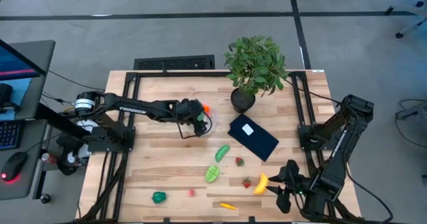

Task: Pick and placing Produce into tupperware
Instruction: Put the yellow banana into the transparent bin

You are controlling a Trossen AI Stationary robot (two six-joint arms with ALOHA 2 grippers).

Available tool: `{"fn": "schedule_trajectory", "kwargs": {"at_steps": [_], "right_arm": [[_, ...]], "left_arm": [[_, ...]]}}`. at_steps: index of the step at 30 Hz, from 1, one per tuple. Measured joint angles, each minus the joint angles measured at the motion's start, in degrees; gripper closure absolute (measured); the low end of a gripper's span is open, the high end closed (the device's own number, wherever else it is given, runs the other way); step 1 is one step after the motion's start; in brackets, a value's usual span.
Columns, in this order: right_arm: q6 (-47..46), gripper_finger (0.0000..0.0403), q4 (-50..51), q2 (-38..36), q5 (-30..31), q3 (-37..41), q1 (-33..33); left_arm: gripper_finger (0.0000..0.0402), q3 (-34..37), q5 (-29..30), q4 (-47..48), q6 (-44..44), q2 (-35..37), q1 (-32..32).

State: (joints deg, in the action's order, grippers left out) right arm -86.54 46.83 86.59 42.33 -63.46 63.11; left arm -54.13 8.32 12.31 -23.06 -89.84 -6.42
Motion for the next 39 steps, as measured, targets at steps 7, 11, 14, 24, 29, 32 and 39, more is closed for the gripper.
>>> {"fn": "schedule_trajectory", "kwargs": {"at_steps": [7, 11, 14, 24, 29, 32, 39], "right_arm": [[-0.29, 0.0246, -0.27, 6.50, -3.24, 0.02, 4.47], [-0.57, 0.0246, -3.61, 11.50, -3.70, 0.04, 5.76], [-6.18, 0.0246, -3.11, 14.51, -3.72, 0.04, 5.60], [-23.26, 0.0246, 0.45, 12.31, -9.19, 0.03, 1.03], [-22.05, 0.0246, -5.21, 8.98, -12.95, -0.02, -5.07], [-22.08, 0.0246, -5.39, 7.32, -14.28, -0.02, -8.14], [-26.86, 0.0246, -2.38, 2.38, -17.36, -0.02, -12.63]], "left_arm": [[0.0129, -8.10, -15.39, 4.16, 1.04, 0.02, 1.26], [0.0129, -11.25, -21.34, 7.23, 0.39, 0.02, 2.84], [0.0129, -12.98, -23.10, 9.05, -0.96, 0.02, 4.42], [0.0129, -15.59, -23.05, 13.09, -2.74, 0.02, 10.13], [0.0129, -16.25, -23.05, 19.68, -0.28, 0.21, 11.33], [0.0129, -16.32, -23.10, 25.66, 2.73, 1.47, 12.08], [0.0129, -16.30, -21.69, 42.35, 9.19, 6.79, 14.21]]}}
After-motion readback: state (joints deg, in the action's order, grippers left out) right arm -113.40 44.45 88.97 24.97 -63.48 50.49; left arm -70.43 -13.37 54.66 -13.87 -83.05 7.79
